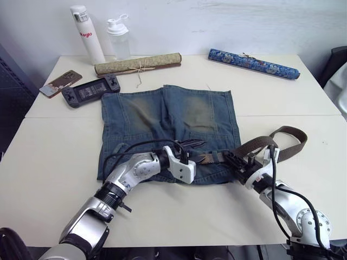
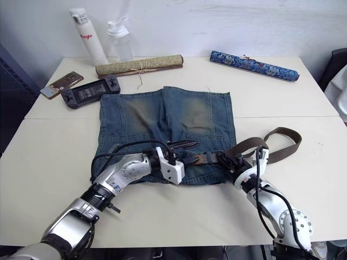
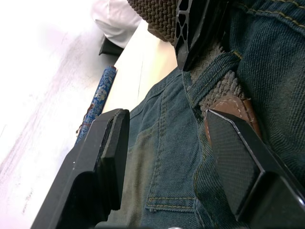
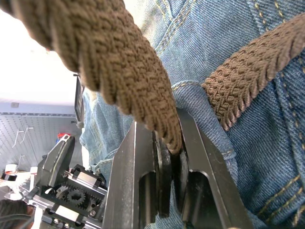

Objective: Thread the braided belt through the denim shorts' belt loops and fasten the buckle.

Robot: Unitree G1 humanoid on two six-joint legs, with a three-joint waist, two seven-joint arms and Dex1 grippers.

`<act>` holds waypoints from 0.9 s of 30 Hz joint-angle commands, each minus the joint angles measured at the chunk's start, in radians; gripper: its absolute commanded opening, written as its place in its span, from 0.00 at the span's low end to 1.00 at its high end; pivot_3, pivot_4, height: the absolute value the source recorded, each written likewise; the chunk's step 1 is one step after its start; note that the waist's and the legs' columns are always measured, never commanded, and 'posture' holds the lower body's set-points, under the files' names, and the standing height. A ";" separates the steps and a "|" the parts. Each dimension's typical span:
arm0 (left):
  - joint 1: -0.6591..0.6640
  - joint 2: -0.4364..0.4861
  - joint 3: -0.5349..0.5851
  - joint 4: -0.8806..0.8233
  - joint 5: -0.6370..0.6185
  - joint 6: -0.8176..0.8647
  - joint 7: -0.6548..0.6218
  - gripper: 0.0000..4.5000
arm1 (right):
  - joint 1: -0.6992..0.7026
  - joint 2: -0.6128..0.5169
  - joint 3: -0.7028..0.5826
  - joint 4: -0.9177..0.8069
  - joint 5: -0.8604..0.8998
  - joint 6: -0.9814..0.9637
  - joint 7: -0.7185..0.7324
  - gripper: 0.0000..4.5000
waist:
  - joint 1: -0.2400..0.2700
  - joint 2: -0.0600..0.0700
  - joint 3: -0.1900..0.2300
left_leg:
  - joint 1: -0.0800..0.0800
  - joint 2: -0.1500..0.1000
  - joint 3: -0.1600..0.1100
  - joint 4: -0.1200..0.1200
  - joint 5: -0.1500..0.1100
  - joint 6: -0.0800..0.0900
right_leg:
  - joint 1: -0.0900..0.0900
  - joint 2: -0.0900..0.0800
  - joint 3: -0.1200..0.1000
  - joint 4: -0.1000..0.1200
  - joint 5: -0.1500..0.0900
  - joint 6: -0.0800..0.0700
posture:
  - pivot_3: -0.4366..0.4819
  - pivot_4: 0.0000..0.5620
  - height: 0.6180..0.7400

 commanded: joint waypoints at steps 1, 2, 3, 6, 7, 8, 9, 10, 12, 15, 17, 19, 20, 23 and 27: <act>0.013 0.006 -0.022 0.032 0.004 -0.027 -0.008 0.63 | 0.004 0.006 -0.007 -0.045 0.032 -0.010 0.005 0.00 | -0.001 0.000 0.000 | 0.000 0.000 0.000 0.000 0.000 0.000 | 0.000 0.000 0.000 0.000 0.000 0.000 | 0.48 0.27 0.82; 0.019 0.010 -0.020 0.028 -0.011 -0.040 -0.016 0.63 | 0.003 0.009 -0.012 -0.043 0.034 -0.018 0.002 0.00 | -0.001 0.000 0.000 | 0.000 0.000 0.000 0.000 0.000 0.000 | 0.000 0.000 0.000 0.000 0.000 0.000 | 0.48 0.27 0.82; 0.026 0.014 -0.014 0.021 -0.025 -0.047 -0.021 0.63 | 0.001 0.014 -0.020 -0.042 0.043 -0.029 0.000 0.00 | -0.001 0.000 0.000 | 0.000 0.000 0.000 0.000 0.000 0.000 | 0.000 0.000 0.000 0.000 0.000 0.000 | 0.48 0.27 0.82; 0.042 0.033 -0.009 0.009 -0.032 -0.059 -0.032 0.63 | 0.005 0.015 -0.035 -0.042 0.063 -0.042 -0.002 0.00 | -0.005 0.000 0.000 | 0.000 0.000 0.000 0.000 0.000 0.000 | 0.000 0.000 0.000 0.000 0.000 0.000 | 0.48 0.27 0.82; 0.044 0.037 -0.010 0.008 -0.032 -0.063 -0.035 0.63 | 0.007 0.013 -0.034 -0.043 0.064 -0.044 -0.003 0.00 | -0.006 0.000 0.000 | 0.000 0.000 0.000 -0.001 0.000 0.000 | 0.000 0.000 0.000 0.000 0.000 0.000 | 0.48 0.27 0.82; 0.050 0.043 -0.007 0.001 -0.046 -0.066 -0.044 0.63 | 0.009 0.012 -0.040 -0.039 0.070 -0.049 -0.005 0.00 | -0.006 0.000 0.000 | 0.000 0.000 0.000 -0.001 0.000 0.000 | 0.000 0.000 0.000 0.000 0.000 0.000 | 0.48 0.27 0.82; 0.054 0.047 -0.004 -0.005 -0.058 -0.068 -0.052 0.63 | 0.012 0.012 -0.044 -0.038 0.074 -0.054 -0.007 0.00 | -0.006 0.000 0.000 | 0.000 0.000 0.000 -0.001 0.000 0.000 | 0.000 0.000 0.000 0.000 0.000 0.000 | 0.48 0.27 0.82; 0.058 0.052 -0.001 -0.012 -0.067 -0.070 -0.059 0.63 | 0.014 0.011 -0.049 -0.036 0.078 -0.058 -0.008 0.00 | -0.007 0.000 0.000 | 0.000 0.000 0.000 -0.001 0.000 0.000 | 0.000 0.000 0.000 0.000 0.000 0.000 | 0.48 0.27 0.82; 0.062 0.062 0.002 -0.021 -0.073 -0.064 -0.074 0.63 | 0.021 0.005 -0.052 -0.040 0.084 -0.060 -0.005 0.00 | -0.007 0.000 0.000 | 0.000 0.000 0.000 -0.001 0.000 0.000 | 0.000 0.000 0.000 0.000 0.000 0.000 | 0.48 0.27 0.82; 0.053 0.064 -0.003 -0.018 -0.059 -0.047 -0.086 0.63 | 0.029 0.009 -0.049 -0.054 0.097 -0.059 -0.005 0.00 | -0.007 0.000 0.000 | 0.000 0.000 0.000 -0.001 0.000 0.000 | 0.000 0.000 0.000 0.000 0.000 0.000 | 0.48 0.27 0.82; 0.051 0.064 -0.007 -0.017 -0.058 -0.049 -0.093 0.63 | 0.030 0.013 -0.048 -0.057 0.102 -0.064 -0.011 0.00 | -0.008 0.000 0.000 | 0.000 0.000 0.000 -0.001 0.000 0.000 | 0.000 0.001 0.000 0.000 0.000 0.000 | 0.48 0.27 0.82; 0.053 0.058 -0.008 -0.021 -0.050 -0.045 -0.087 0.63 | 0.036 0.007 -0.046 -0.064 0.102 -0.060 -0.009 0.00 | -0.007 0.000 0.000 | 0.000 0.000 0.000 -0.001 0.000 0.000 | -0.001 0.000 0.000 0.000 0.000 0.000 | 0.48 0.27 0.82; 0.053 0.053 -0.010 -0.022 -0.039 -0.039 -0.083 0.63 | 0.040 0.005 -0.042 -0.069 0.102 -0.056 -0.008 0.00 | -0.007 0.000 0.000 | 0.000 0.000 0.000 -0.001 0.000 0.000 | -0.001 0.000 0.000 0.000 0.000 0.000 | 0.48 0.27 0.82; 0.043 0.044 -0.016 -0.016 0.003 -0.027 -0.061 0.63 | 0.044 0.007 -0.030 -0.075 0.097 -0.052 -0.009 0.00 | -0.007 0.000 0.000 | 0.000 0.000 0.000 -0.001 0.000 0.000 | 0.000 0.000 0.000 0.000 0.000 0.000 | 0.48 0.27 0.82; 0.020 0.043 -0.034 0.007 0.065 -0.023 -0.038 0.63 | 0.038 0.016 -0.023 -0.075 0.102 -0.058 -0.012 0.00 | -0.005 0.000 0.000 | 0.000 0.000 0.000 0.000 0.000 0.000 | 0.000 0.000 0.000 0.000 0.000 0.000 | 0.48 0.27 0.82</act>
